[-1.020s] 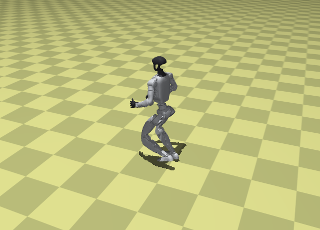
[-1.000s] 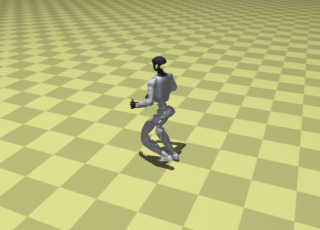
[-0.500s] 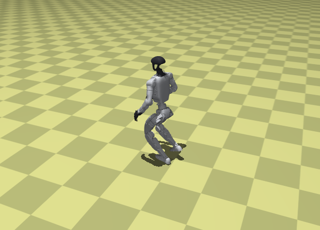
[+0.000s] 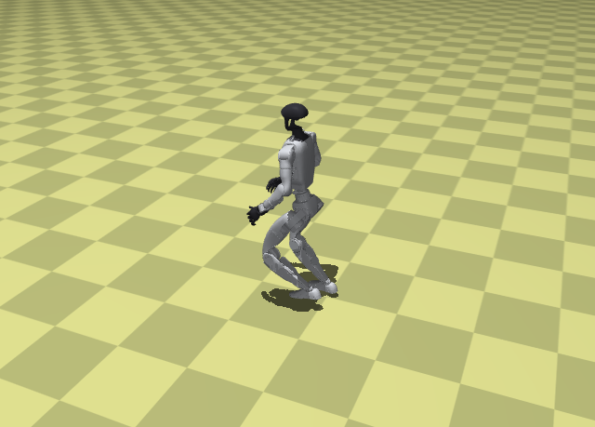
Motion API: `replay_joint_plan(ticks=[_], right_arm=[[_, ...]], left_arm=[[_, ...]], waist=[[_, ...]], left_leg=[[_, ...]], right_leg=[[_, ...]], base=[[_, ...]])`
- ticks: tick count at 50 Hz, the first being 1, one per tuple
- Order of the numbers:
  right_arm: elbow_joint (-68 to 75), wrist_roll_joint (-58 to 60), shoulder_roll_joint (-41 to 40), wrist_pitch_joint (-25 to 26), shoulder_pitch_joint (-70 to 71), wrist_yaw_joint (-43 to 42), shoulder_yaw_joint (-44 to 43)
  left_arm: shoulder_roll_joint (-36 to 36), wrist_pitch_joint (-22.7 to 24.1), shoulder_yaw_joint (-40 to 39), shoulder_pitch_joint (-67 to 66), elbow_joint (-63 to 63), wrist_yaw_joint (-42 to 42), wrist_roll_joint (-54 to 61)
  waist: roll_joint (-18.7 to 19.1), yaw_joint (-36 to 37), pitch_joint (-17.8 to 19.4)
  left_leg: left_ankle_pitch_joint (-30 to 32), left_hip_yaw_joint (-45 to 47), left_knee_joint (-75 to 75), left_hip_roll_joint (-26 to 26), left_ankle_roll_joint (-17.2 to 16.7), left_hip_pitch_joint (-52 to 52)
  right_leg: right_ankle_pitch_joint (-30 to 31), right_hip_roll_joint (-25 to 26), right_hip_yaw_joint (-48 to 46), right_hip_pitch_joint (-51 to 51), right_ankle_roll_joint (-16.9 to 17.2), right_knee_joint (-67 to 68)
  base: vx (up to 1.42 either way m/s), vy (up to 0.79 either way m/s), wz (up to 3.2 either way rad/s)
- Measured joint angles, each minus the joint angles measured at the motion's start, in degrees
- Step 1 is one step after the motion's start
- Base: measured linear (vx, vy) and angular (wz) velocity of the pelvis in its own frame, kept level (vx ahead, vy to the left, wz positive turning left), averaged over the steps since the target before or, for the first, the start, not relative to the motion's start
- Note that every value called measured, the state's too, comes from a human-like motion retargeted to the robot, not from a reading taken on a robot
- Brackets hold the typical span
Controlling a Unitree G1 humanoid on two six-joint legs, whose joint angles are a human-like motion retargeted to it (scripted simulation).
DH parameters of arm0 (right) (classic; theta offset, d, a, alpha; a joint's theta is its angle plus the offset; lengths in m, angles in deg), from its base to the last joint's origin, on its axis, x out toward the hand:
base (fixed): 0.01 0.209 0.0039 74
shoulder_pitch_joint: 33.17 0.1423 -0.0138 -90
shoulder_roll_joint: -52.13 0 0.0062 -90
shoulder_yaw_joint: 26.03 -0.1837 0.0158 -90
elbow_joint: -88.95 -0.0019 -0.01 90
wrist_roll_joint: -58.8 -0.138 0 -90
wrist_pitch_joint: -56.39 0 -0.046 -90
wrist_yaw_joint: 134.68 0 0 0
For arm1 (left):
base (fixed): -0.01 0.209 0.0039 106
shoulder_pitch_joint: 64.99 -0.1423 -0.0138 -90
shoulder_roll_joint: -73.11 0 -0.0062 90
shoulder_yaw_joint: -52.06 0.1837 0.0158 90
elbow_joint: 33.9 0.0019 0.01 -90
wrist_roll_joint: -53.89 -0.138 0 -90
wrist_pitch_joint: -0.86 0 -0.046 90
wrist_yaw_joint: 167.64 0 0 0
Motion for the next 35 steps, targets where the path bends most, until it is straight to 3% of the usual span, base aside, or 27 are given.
replay_joint_plan(ticks=[5,8,13,15,18,21,25,28,32,35], right_arm=[[2.6,-2.3,-1.2,1.1,-2.1,1.9,-0.1],[3.3,-2.3,-0.8,0.9,-2.4,3.2,-0.3],[1.2,-2.3,-1.4,0.5,-2.9,3.8,-0.9],[0.6,-1.7,-1.9,0.8,-2.5,3.2,-1.6],[1.0,-0.2,-3.5,1.5,-1.8,1.4,-2.3],[2.5,0.5,-4.7,2.1,-1.2,-0.4,-2.7],[5.8,0.0,-5.0,2.4,-2.0,-1.6,-3.3],[8.4,-1.5,-4.6,2.6,-2.7,-1.4,-4.1],[11.9,-3.3,-4.4,3.2,-3.6,-0.7,-5.4],[13.1,-4.3,-4.4,3.4,-4.7,0.3,-6.3]], left_arm=[[0.5,0.1,-0.1,-2.6,3.3,0.3,2.6],[0.5,-0.4,0.2,-3.4,5.2,0.1,3.4],[0.1,-1.2,0.5,-4.5,7.5,-0.6,2.6],[0.2,-1.5,0.8,-3.8,8.8,-0.8,1.7],[0.7,-2.3,1.6,-2.2,11.6,0.2,0.3],[1.4,-2.9,2.4,-0.4,14.0,1.2,-1.3],[2.6,-2.7,3.6,-0.1,14.5,1.7,-2.6],[3.1,-2.4,3.8,-0.6,13.7,1.4,-2.6],[3.4,-2.2,3.5,-1.2,12.9,0.4,-1.8],[2.9,-1.9,3.4,-1.3,12.2,-0.5,-1.7]], waist=[[-0.6,0.4,-1.8],[-0.8,0.0,-2.1],[-0.8,-1.2,-0.7],[-2.1,-2.9,0.0],[-4.6,-6.4,0.3],[-6.1,-8.6,0.5],[-5.2,-8.5,0.8],[-3.3,-7.3,0.7],[-1.7,-6.9,-1.2],[-1.7,-6.8,-3.2]], left_leg=[[7.7,-0.2,-12.9,-4.1,-1.3,3.7],[8.9,-0.3,-17.5,-6.9,-0.5,5.3],[-0.2,0.0,-14.7,-10.4,2.2,5.1],[-2.5,0.9,-13.3,-13.1,3.4,3.1],[-2.5,2.9,-12.3,-17.4,4.8,-0.5],[-2.5,3.8,-13.0,-19.7,5.7,-1.8],[-2.5,3.3,-16.5,-18.8,5.4,1.4],[-0.8,2.2,-21.5,-16.1,3.7,6.3],[12.1,0.3,-30.8,-13.5,-1.3,9.8],[17.7,-0.5,-33.6,-12.5,-3.2,8.9]], right_leg=[[13.5,-1.3,1.6,0.4,2.6,-4.4],[16.1,-4.3,1.0,-1.5,3.6,-1.1],[8.7,-9.4,0.4,-5.4,5.0,10.5],[5.7,-13.7,0.5,-8.0,6.1,16.3],[3.3,-20.4,1.5,-12.3,6.8,23.4],[2.7,-23.1,3.1,-14.8,6.3,26.3],[4.3,-20.3,4.1,-13.2,4.8,22.8],[6.4,-14.8,4.7,-9.4,3.3,14.7],[12.8,-9.0,5.6,-6.2,2.1,2.8],[16.8,-6.5,6.5,-5.8,1.8,-2.5]], base=[[0.04,0.12,-0.06],[-0.02,0.1,-0.03],[-0.07,0.06,0.11],[-0.12,0.04,0.73],[-0.1,0.04,1.09],[-0.03,0.03,0.76],[0.08,0.01,0.07],[0.14,0.0,-0.09],[0.1,-0.02,0.33],[0.02,-0.04,0.58]])
